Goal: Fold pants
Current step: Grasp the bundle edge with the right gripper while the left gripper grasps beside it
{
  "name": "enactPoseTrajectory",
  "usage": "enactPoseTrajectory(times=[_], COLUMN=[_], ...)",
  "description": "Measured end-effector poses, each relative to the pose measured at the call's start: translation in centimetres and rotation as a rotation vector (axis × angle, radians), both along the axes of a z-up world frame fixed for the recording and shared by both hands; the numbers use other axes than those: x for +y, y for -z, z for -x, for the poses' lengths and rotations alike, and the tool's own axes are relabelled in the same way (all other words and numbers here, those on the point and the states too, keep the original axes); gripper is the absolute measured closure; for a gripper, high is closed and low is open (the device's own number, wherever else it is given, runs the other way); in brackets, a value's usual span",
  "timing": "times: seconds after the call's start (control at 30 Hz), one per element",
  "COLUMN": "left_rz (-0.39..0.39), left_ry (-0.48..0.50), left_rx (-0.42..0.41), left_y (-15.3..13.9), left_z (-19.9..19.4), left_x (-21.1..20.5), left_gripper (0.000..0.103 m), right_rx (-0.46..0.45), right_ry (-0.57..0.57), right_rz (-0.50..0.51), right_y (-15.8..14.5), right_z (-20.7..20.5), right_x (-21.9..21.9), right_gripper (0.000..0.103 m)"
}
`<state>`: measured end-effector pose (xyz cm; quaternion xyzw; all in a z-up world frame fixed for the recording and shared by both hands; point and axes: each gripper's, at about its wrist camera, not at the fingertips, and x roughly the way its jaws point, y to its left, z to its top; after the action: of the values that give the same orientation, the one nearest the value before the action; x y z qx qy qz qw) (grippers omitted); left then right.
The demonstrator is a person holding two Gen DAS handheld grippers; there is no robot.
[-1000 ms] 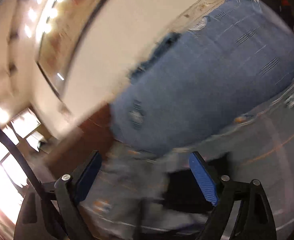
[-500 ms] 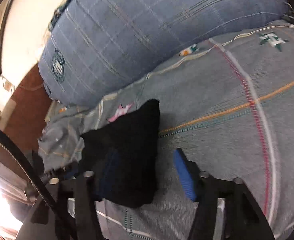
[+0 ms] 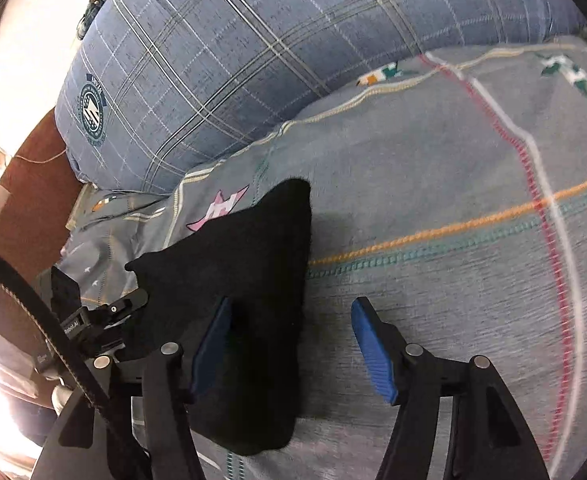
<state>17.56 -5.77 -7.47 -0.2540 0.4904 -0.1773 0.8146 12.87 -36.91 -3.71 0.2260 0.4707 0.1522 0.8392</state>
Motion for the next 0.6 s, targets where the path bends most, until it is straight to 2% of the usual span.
enactPoseTrajectory(times=[0.13, 0.2, 0.23, 0.27, 0.33, 0.43, 0.53, 0.6], left_rz=[-0.005, -0.099, -0.139, -0.156, -0.118, -0.042, -0.043, -0.044], left_ry=[0.051, 0.070, 0.077, 0.084, 0.093, 0.118, 0.138, 0.128], left_rx=[-0.032, -0.074, -0.085, -0.091, -0.081, -0.083, -0.128, -0.140], left_y=[-0.7, -1.2, -1.4, -1.4, -1.4, -2.0, -3.1, -3.4], left_z=[1.0, 1.8, 2.0, 2.2, 2.2, 2.3, 2.8, 2.8], left_x=[-1.8, -3.4, -4.0, -4.4, -4.3, -4.3, -5.3, -5.5], left_gripper=[0.027, 0.027, 0.027, 0.028, 0.029, 0.032, 0.032, 0.032], right_rx=[0.012, 0.025, 0.025, 0.012, -0.018, -0.055, -0.084, -0.071], right_ry=[-0.034, -0.053, -0.067, -0.071, -0.072, -0.035, 0.020, 0.067], right_rz=[-0.039, -0.045, -0.057, -0.059, -0.085, -0.125, -0.131, -0.132], right_y=[0.8, 1.4, 1.6, 1.3, 0.4, -0.8, -1.4, -0.8], right_z=[-0.8, -1.3, -1.4, -1.3, -0.9, -0.2, 0.3, 0.4], right_x=[1.2, 2.0, 2.3, 2.4, 2.2, 0.5, -1.8, -3.3], right_gripper=[0.035, 0.036, 0.051, 0.058, 0.072, 0.074, 0.074, 0.074])
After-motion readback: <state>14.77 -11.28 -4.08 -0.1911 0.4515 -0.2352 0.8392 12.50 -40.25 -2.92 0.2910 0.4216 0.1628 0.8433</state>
